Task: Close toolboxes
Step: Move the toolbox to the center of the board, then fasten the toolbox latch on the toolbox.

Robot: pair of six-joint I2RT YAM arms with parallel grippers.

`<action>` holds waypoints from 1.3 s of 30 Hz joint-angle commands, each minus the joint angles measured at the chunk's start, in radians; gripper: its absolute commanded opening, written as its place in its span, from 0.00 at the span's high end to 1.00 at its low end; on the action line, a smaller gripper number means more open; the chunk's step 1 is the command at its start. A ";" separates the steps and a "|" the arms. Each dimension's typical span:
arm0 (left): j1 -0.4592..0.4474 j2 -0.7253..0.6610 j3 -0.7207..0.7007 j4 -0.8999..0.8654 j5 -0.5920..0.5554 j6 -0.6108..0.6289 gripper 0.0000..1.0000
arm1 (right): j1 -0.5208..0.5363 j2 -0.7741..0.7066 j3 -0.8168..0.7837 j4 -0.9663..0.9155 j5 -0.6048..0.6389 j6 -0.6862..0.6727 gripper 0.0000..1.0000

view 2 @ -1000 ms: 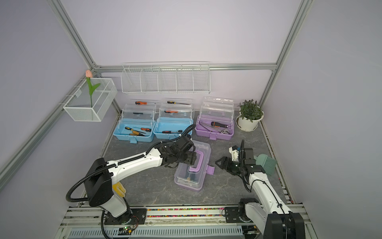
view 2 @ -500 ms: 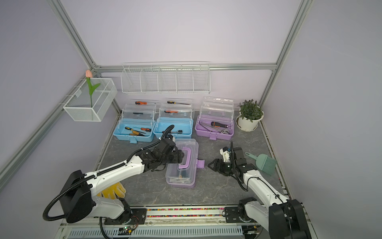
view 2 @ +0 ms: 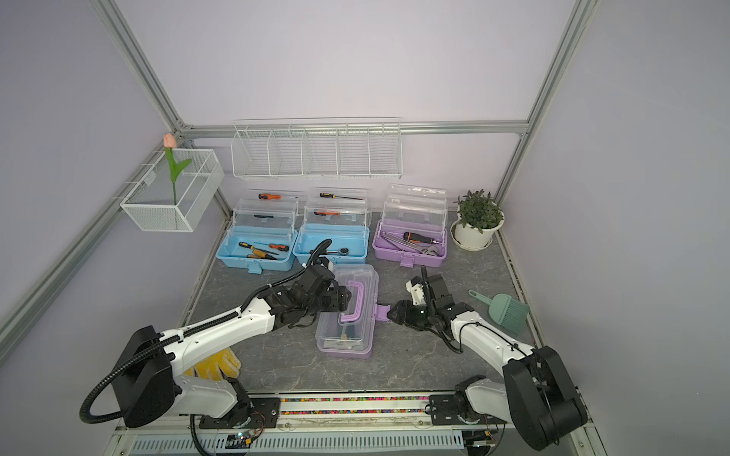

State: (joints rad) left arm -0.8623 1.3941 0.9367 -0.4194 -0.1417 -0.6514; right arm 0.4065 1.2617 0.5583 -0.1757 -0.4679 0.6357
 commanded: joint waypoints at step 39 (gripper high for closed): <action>0.001 0.079 -0.030 -0.121 0.042 -0.016 0.05 | 0.054 -0.016 0.083 -0.061 0.096 -0.027 0.85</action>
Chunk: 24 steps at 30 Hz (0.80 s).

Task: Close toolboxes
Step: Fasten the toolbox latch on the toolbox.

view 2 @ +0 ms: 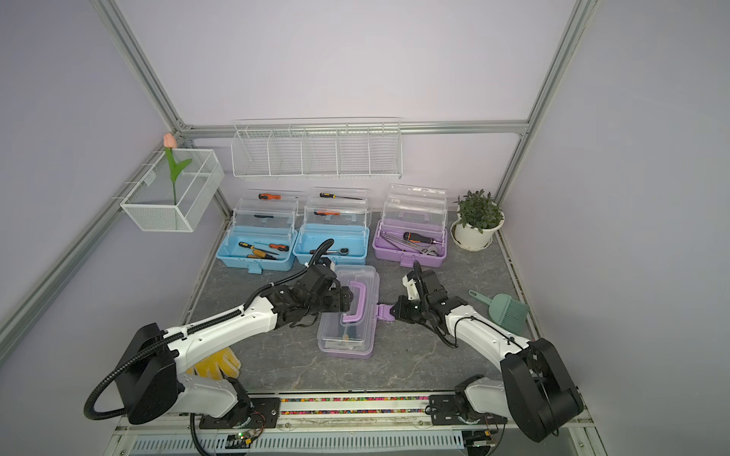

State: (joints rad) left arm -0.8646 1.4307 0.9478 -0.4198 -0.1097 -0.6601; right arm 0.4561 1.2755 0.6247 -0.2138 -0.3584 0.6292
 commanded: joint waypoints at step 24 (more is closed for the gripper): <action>-0.009 0.045 -0.042 -0.113 0.007 -0.006 0.01 | 0.005 -0.054 -0.051 0.244 -0.231 0.127 0.46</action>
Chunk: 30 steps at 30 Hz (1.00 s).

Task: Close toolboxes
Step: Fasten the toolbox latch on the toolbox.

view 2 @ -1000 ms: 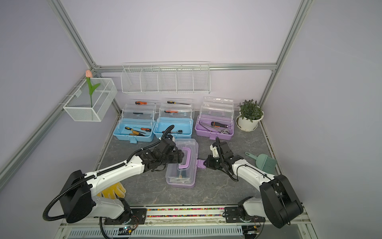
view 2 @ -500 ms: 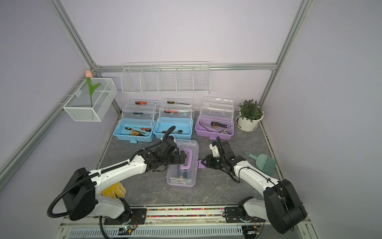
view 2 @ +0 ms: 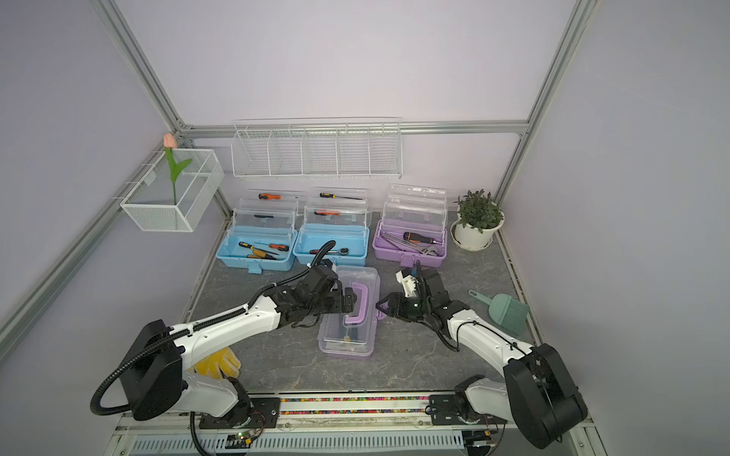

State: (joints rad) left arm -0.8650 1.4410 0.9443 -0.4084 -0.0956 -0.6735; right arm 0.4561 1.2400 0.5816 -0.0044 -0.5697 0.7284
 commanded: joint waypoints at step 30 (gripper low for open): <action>-0.016 0.020 0.036 -0.282 -0.121 -0.064 0.01 | 0.033 0.113 0.034 0.042 -0.059 0.027 0.76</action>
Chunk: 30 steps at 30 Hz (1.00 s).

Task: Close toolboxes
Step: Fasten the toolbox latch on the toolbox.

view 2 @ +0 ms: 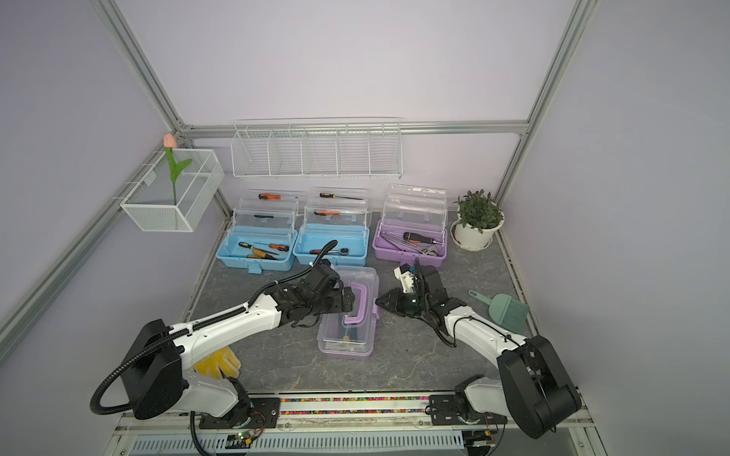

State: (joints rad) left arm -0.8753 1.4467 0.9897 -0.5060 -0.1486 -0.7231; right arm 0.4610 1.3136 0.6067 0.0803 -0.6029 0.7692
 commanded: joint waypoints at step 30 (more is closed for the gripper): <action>-0.036 -0.018 -0.034 -0.094 -0.025 -0.133 0.00 | 0.261 0.149 0.158 -0.255 0.215 -0.067 0.78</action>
State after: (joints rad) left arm -0.8803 1.4052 0.9844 -0.6033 -0.2432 -0.8425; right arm 0.6609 1.4017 0.7830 -0.0795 -0.4076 0.7242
